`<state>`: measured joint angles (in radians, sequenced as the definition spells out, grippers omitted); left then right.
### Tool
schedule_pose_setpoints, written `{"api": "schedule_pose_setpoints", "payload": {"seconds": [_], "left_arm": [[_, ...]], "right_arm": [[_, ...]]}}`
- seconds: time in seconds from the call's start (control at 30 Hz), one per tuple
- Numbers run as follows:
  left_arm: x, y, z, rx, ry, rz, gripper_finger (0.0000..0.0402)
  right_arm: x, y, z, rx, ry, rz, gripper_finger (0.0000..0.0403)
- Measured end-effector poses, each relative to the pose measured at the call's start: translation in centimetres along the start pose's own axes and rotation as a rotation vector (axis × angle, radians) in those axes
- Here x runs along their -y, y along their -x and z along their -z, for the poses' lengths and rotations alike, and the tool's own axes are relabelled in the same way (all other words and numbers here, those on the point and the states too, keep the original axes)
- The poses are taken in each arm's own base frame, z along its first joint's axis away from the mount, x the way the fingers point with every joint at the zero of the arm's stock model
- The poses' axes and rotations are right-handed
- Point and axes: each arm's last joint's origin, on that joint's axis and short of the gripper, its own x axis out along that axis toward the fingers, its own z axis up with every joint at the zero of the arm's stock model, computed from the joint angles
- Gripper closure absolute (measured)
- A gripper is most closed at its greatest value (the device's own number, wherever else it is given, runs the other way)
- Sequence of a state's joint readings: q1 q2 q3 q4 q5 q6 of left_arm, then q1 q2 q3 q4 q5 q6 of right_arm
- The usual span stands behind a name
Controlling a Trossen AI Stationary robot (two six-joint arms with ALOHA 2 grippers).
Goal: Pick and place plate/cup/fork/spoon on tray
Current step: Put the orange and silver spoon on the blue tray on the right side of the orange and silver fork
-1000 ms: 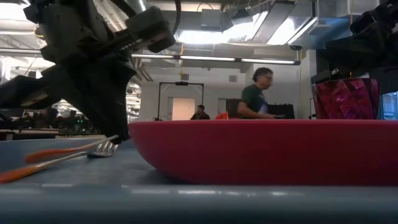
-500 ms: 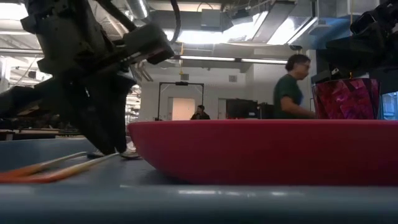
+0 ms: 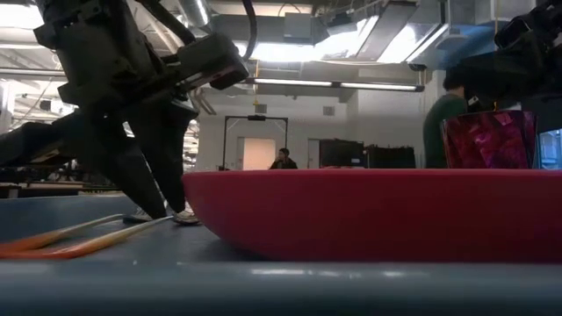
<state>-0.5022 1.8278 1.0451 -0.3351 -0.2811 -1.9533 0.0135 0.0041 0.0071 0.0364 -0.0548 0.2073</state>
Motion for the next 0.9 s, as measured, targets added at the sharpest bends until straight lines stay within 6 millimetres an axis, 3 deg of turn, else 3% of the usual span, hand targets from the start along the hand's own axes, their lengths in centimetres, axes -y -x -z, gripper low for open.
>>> {"api": "schedule_pose_setpoints", "payload": {"seconds": [0.27,0.47,0.9], "left_arm": [[0.3,1.0,-0.1,-0.035,-0.029,0.013,0.035],[0.7,2.6,-0.8,0.055,-0.095,0.051,0.0351],[1.3,2.0,-4.2,0.136,-0.206,-0.003,0.0351]], "right_arm": [[0.0,0.0,0.0,-0.002,-0.001,0.001,0.0293],[0.0,0.0,0.0,-0.003,-0.001,0.001,0.0293],[0.0,0.0,0.0,-0.005,0.0,0.002,0.0293]]}}
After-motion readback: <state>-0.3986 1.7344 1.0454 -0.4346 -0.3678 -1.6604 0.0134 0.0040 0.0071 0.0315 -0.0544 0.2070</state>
